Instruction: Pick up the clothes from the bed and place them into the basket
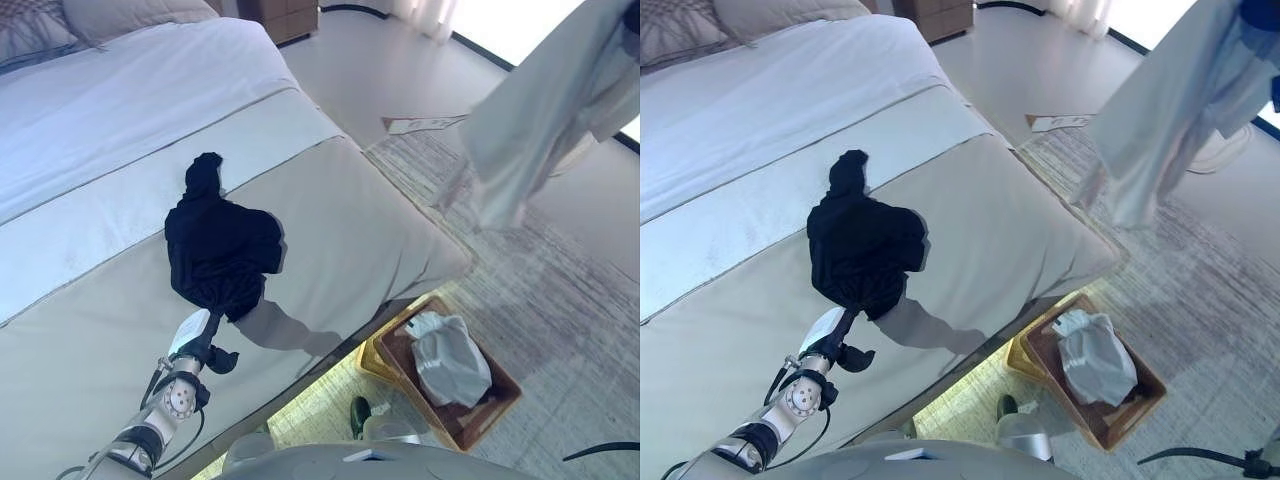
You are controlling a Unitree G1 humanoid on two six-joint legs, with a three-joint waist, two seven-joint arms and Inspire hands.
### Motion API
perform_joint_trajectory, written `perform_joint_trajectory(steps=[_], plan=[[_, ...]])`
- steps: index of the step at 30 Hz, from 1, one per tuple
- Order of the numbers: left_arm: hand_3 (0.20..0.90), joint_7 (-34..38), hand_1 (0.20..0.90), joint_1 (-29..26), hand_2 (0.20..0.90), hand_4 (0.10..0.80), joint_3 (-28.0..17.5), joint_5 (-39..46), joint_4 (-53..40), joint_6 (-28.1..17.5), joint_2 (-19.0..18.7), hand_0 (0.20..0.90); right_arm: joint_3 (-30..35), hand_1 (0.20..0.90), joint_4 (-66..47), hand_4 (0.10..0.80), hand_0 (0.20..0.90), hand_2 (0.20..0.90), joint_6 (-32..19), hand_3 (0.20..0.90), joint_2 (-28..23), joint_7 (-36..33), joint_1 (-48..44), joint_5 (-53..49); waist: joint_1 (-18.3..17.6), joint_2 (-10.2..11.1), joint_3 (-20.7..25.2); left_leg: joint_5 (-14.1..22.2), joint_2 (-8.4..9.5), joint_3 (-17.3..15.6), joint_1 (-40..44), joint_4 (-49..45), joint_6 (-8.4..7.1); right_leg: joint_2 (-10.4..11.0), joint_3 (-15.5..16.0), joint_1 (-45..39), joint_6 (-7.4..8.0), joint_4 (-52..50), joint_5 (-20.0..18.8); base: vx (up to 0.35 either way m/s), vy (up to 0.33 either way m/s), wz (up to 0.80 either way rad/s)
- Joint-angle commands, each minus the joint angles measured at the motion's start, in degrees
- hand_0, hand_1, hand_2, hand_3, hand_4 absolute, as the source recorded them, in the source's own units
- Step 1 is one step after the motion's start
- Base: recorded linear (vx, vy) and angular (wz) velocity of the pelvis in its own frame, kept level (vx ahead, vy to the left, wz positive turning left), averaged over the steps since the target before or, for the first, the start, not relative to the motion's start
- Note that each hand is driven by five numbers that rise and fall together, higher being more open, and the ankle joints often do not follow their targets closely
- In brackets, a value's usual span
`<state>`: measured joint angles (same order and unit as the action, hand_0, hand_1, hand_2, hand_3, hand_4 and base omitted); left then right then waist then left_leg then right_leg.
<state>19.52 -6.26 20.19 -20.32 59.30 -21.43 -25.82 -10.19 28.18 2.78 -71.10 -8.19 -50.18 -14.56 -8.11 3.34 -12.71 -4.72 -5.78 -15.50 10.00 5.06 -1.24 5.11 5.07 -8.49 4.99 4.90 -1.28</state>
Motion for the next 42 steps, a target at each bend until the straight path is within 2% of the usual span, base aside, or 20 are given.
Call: perform_joint_trajectory(steps=[1, 7, 14, 17, 25, 35, 42], plan=[[0.900, 2.09, 0.900, -1.50, 0.900, 0.800, 1.95, -1.04, 2.57, -3.18, -3.80, 0.900, 5.12, 0.300, -2.93, 0.100, 0.300, 0.300, -3.00, 0.200, -5.24, -2.40, -0.66, -0.38, 0.51, 1.39, 9.35, 7.60, -1.26, 1.28, -1.32, -2.93, -1.91, -0.33, -1.12, 6.03, 0.56, -6.75, 2.83, 0.015, -0.019, -0.18], [0.900, 1.74, 0.900, -1.73, 0.900, 0.800, 2.33, -1.54, 3.13, -4.40, -3.62, 0.900, 11.80, 0.300, -3.26, 0.100, 0.300, 0.300, -3.41, 0.200, -6.65, -0.18, 6.88, -1.91, -2.08, 0.67, 9.99, 8.08, -1.61, 0.25, -0.54, -2.75, -2.06, -0.72, -3.51, 6.63, 0.77, -6.84, 2.75, 0.020, -0.020, -0.19], [0.900, 1.44, 0.900, -2.66, 0.900, 0.800, 1.34, -0.95, 3.46, -4.28, -3.14, 0.900, 22.00, 0.300, -5.91, 0.100, 0.300, 0.300, -3.48, 0.200, -2.62, 4.12, 21.66, -0.21, -4.99, -0.76, 9.59, 8.68, -1.66, -1.56, -0.37, -3.32, -2.15, -0.84, -5.17, 7.99, 0.97, -7.51, 2.59, -0.002, -0.003, -0.15], [0.900, 0.99, 0.900, -2.82, 0.900, 0.800, 0.87, -0.34, 3.65, -3.56, -3.07, 0.900, 23.23, 0.300, -6.13, 0.100, 0.300, 0.300, -3.82, 0.200, -0.79, 5.71, 24.68, 1.08, -5.36, -1.02, 9.46, 8.89, -1.63, -1.87, -0.39, -3.55, -2.12, -0.86, -5.38, 8.31, 0.98, -7.68, 2.59, -0.006, -0.012, -0.15], [0.900, 0.09, 0.900, -2.63, 0.900, 0.800, -0.62, -1.27, 4.39, -3.29, -2.75, 0.900, 22.26, 0.300, -5.32, 0.100, 0.300, 0.300, -3.59, 0.200, 3.85, 10.10, 29.41, 3.78, -5.69, -1.47, 9.25, 9.11, -1.70, -2.39, -0.29, -3.91, -2.23, -0.90, -5.40, 8.86, 0.90, -8.32, 2.73, 0.010, -0.022, -0.05], [0.900, -1.11, 0.900, -3.69, 0.900, 0.800, -0.85, -1.71, 3.26, -2.93, -2.09, 0.900, 18.70, 0.300, -3.16, 0.100, 0.300, 0.300, -3.58, 0.200, 12.26, 10.86, 31.98, 8.13, -5.23, -2.31, 8.30, 9.29, -1.39, -2.05, -0.56, -4.14, -2.32, -0.60, -4.73, 9.32, 0.98, -8.43, 2.47, 0.001, -0.003, 0.00], [0.900, -1.58, 0.900, -4.65, 0.900, 0.800, -0.51, -1.36, 2.37, -2.18, -1.79, 0.900, 15.38, 0.300, 1.86, 0.100, 0.300, 0.300, -3.24, 0.200, 16.30, 11.46, 32.45, 9.62, -4.30, -2.69, 7.90, 9.13, -1.17, -1.70, -0.68, -4.06, -2.23, -0.33, -3.97, 9.21, 1.17, -8.29, 2.24, 0.000, 0.000, 0.00]])
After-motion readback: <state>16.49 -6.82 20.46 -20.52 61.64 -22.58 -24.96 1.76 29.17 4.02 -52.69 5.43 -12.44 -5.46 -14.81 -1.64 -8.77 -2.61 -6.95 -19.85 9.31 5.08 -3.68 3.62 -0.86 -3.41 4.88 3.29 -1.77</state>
